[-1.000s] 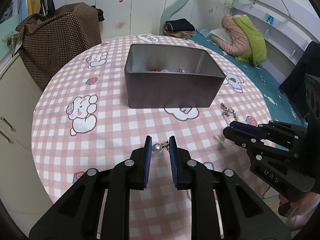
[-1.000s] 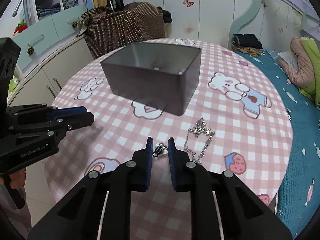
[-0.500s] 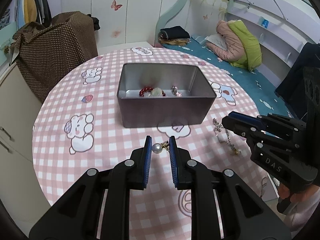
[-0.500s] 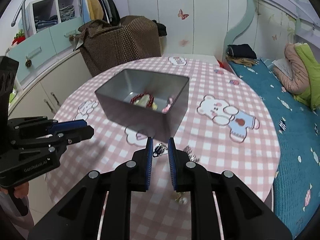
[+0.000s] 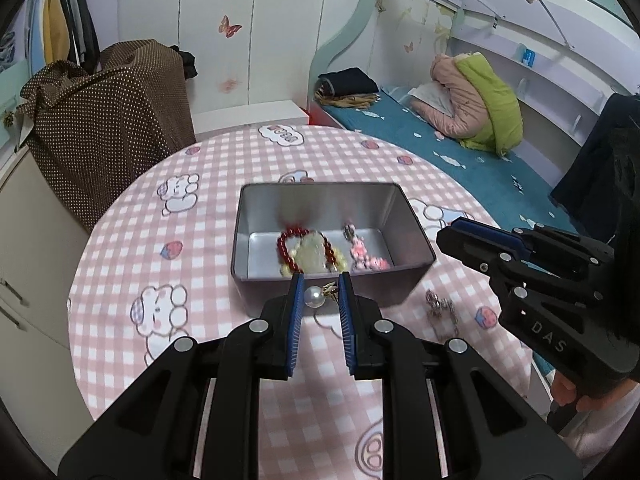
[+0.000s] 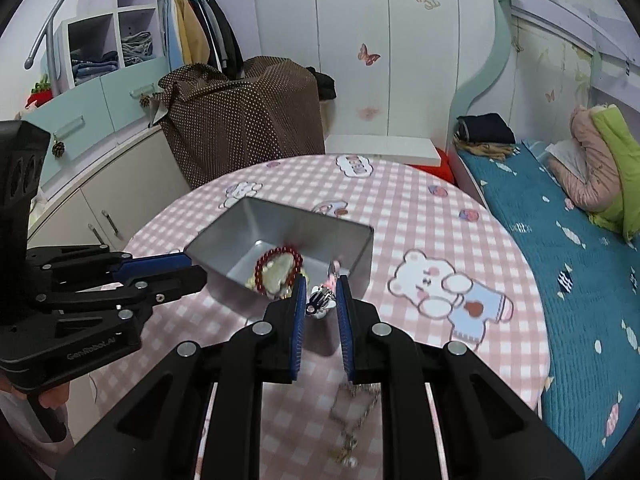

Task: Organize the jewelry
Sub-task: 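Carry the earring and charm over the grey box and open both tools, then grasp the silver chain necklace with the left tool while the right tool grasps a pearl, then lift the necklace and pearl over the grey box and open both tools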

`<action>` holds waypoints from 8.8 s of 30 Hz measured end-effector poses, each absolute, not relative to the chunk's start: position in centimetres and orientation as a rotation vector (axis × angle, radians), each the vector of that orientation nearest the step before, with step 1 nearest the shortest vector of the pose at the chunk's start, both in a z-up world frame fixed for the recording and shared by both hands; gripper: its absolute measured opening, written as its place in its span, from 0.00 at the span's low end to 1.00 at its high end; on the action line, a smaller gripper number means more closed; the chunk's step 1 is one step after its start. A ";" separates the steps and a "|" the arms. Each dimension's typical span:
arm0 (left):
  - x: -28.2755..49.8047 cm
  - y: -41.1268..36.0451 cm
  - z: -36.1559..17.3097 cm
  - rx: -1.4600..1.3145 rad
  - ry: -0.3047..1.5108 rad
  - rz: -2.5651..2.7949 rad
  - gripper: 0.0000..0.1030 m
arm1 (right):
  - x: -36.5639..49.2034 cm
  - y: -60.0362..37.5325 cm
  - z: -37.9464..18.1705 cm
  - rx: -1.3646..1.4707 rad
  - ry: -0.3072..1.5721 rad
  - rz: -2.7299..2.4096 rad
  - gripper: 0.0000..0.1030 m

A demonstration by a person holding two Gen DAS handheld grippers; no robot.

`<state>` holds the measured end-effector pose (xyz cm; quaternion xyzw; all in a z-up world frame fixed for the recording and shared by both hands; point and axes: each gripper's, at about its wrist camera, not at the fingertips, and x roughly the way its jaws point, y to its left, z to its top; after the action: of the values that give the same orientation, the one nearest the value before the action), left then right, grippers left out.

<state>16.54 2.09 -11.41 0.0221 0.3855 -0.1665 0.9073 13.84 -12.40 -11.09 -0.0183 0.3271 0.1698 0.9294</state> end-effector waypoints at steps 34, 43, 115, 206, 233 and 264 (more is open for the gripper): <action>23.1 2.8 -11.0 0.034 0.802 -0.298 0.42 | 19.2 -14.3 -10.6 0.006 0.676 0.284 0.34; 21.5 2.7 -10.4 0.040 0.786 -0.298 0.42 | 17.6 -14.9 -9.8 0.005 0.652 0.269 0.37; 13.5 -6.6 -16.3 0.091 0.986 -0.463 0.59 | 7.9 -19.4 -15.8 0.007 0.814 0.207 0.09; 19.7 2.8 -8.7 -0.023 0.801 -0.475 0.38 | 17.9 -12.5 -9.5 -0.060 0.643 0.398 0.09; 17.6 1.6 -15.4 -0.036 0.954 -0.434 0.03 | 17.3 -13.6 -10.6 -0.037 0.676 0.382 0.09; 20.8 1.6 -9.3 0.008 0.789 -0.359 0.29 | 18.1 -13.9 -9.9 -0.014 0.660 0.365 0.40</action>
<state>20.77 1.60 -9.31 0.0037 0.3822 -0.1738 0.9076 18.05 -13.87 -9.89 -0.0068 0.3223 0.1781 0.9297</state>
